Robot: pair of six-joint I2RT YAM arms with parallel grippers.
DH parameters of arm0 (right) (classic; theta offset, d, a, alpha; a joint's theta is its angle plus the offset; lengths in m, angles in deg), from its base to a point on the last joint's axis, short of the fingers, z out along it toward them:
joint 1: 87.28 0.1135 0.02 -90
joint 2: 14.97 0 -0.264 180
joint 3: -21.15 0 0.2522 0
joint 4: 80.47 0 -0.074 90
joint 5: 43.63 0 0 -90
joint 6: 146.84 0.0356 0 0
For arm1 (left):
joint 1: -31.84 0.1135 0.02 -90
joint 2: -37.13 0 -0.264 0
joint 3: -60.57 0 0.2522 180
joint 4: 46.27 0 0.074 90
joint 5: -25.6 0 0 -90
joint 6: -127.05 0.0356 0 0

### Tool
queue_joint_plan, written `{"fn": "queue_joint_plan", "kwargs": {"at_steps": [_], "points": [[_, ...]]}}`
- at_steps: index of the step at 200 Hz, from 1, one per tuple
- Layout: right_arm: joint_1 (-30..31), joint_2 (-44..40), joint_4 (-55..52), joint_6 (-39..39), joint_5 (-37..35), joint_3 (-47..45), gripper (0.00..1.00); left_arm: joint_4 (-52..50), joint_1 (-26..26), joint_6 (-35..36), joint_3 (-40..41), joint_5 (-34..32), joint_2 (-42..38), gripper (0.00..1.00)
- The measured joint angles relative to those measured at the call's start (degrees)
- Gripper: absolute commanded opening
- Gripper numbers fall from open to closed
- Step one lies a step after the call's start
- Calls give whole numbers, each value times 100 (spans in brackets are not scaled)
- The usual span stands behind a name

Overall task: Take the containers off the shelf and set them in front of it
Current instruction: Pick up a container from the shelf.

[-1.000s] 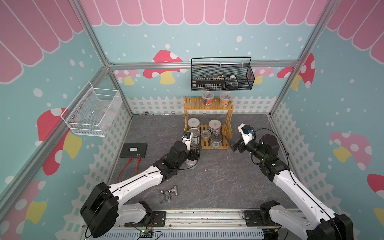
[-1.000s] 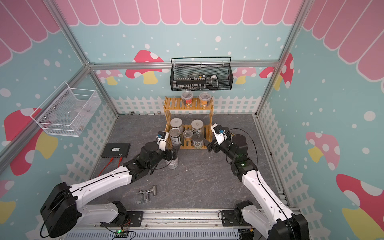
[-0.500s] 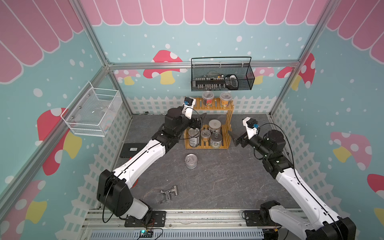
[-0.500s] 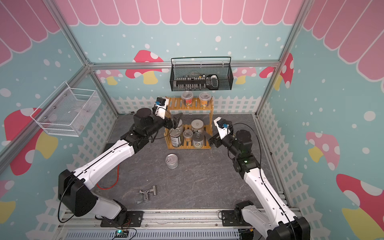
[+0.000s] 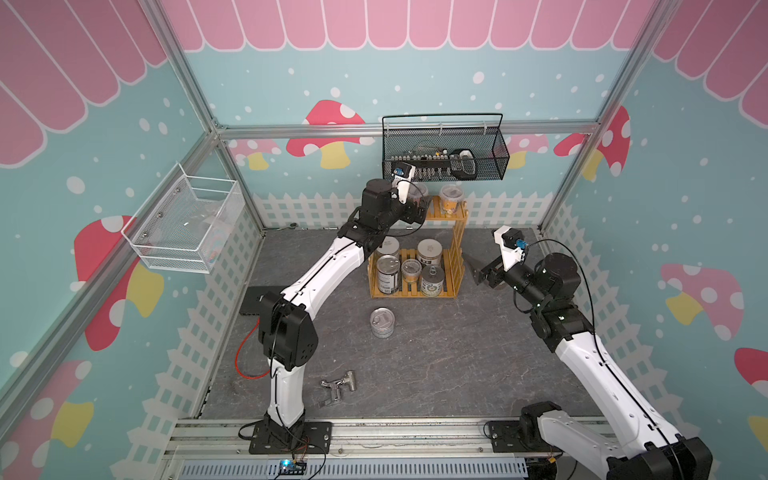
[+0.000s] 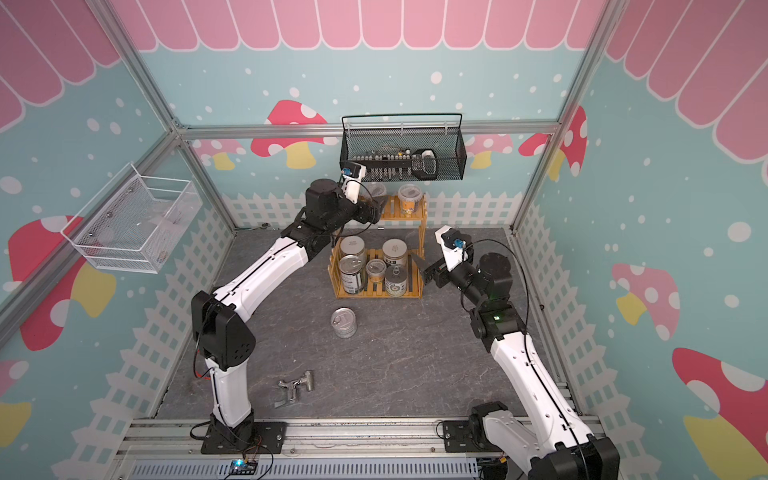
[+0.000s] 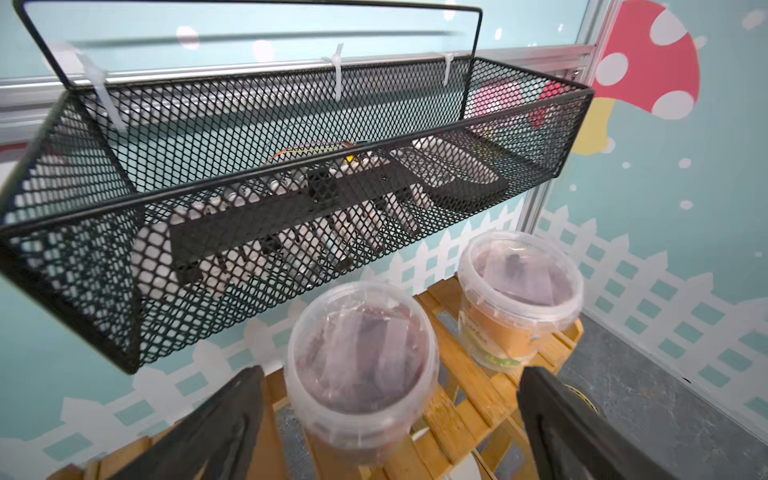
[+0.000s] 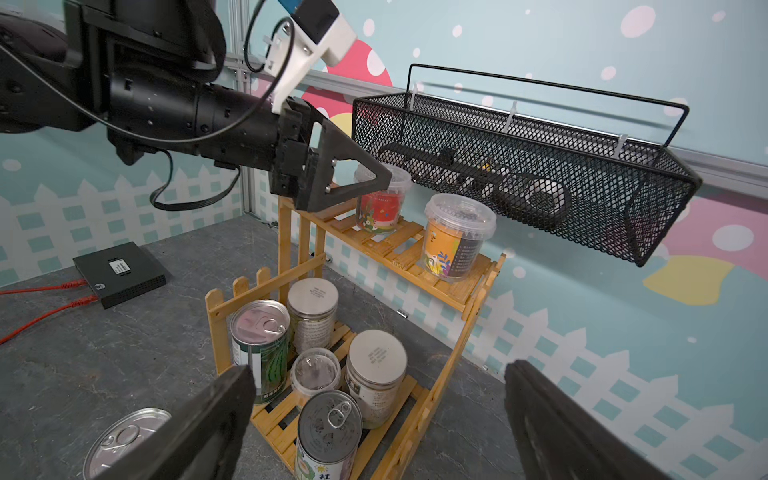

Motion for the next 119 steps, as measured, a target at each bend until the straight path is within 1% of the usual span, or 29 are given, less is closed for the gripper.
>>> {"fn": "queue_joint_plan", "kwargs": {"at_steps": [32, 51, 66, 77, 98, 119], "points": [[-76, 0, -4, 0, 17, 7, 99, -343, 2, -57, -756, -162, 584, 99], [-116, 0, -7, 0, 28, 7, 99, -474, 7, -63, -938, -184, 756, 99], [-140, 0, -7, 0, 42, 7, 99, -538, 7, -63, -1040, -195, 846, 97], [-153, 0, -7, 0, 50, 7, 98, -577, 7, -76, -1121, -195, 907, 92], [-157, 0, -7, -2, 63, 7, 99, -621, 7, -83, -1213, -210, 955, 76], [-157, 0, -7, -2, 70, 7, 99, -627, 7, -87, -1250, -240, 955, 70]]}}
